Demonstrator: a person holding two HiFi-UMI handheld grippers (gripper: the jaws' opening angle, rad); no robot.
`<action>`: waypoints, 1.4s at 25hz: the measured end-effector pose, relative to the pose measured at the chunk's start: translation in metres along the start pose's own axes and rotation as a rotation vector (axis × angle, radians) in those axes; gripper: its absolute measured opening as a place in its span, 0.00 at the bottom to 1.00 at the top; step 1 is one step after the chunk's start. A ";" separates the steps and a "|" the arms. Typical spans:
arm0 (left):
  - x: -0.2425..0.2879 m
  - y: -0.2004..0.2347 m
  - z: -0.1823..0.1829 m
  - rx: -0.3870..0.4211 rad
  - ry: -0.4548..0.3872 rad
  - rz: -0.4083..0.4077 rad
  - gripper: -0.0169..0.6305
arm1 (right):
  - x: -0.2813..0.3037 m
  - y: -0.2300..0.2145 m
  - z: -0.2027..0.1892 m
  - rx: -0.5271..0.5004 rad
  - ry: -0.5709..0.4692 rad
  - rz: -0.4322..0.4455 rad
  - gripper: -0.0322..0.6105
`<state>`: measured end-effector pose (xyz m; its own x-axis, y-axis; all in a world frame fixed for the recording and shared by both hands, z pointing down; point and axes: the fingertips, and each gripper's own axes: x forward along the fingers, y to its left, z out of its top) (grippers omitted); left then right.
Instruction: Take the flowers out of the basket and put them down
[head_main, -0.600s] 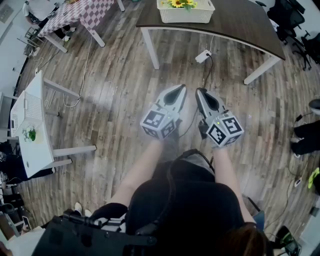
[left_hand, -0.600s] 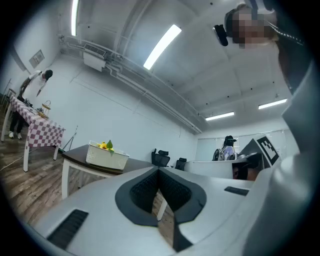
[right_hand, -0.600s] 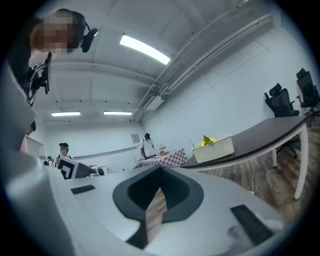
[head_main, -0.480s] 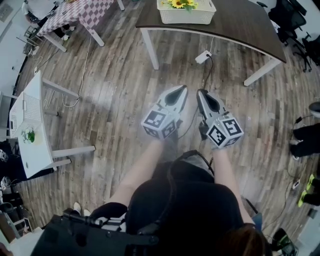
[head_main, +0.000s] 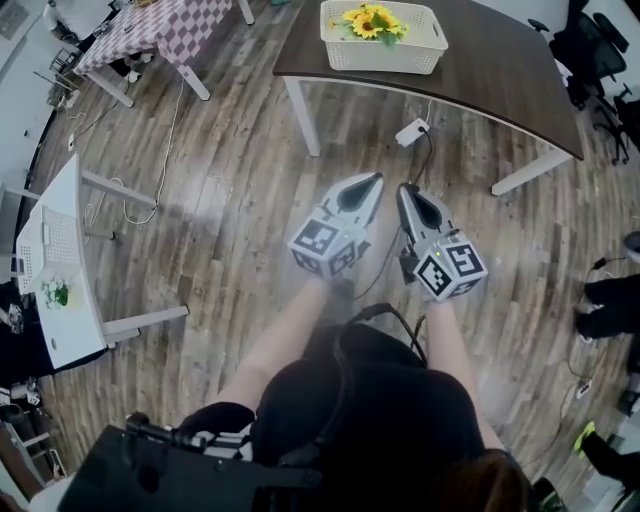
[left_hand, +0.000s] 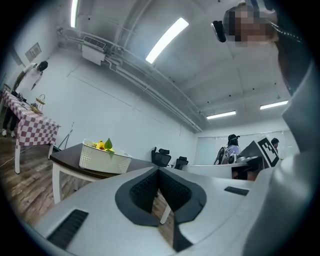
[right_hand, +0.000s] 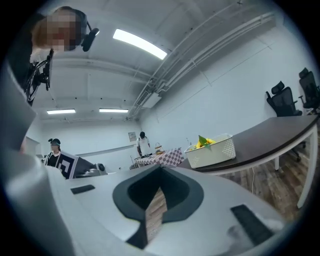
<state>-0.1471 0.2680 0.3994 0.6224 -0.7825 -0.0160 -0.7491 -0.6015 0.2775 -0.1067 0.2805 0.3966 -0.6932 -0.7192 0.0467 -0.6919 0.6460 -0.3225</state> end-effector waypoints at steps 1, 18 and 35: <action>0.007 0.006 0.001 0.001 0.003 -0.002 0.03 | 0.008 -0.005 0.002 0.003 -0.002 0.001 0.05; 0.083 0.098 0.019 -0.022 0.011 -0.024 0.03 | 0.112 -0.062 0.019 0.037 -0.020 -0.005 0.05; 0.107 0.120 0.020 -0.026 0.020 0.008 0.03 | 0.141 -0.089 0.019 0.080 -0.003 0.021 0.05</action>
<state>-0.1752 0.1086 0.4121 0.6211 -0.7837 0.0050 -0.7480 -0.5909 0.3022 -0.1394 0.1172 0.4141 -0.7065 -0.7068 0.0365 -0.6589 0.6381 -0.3983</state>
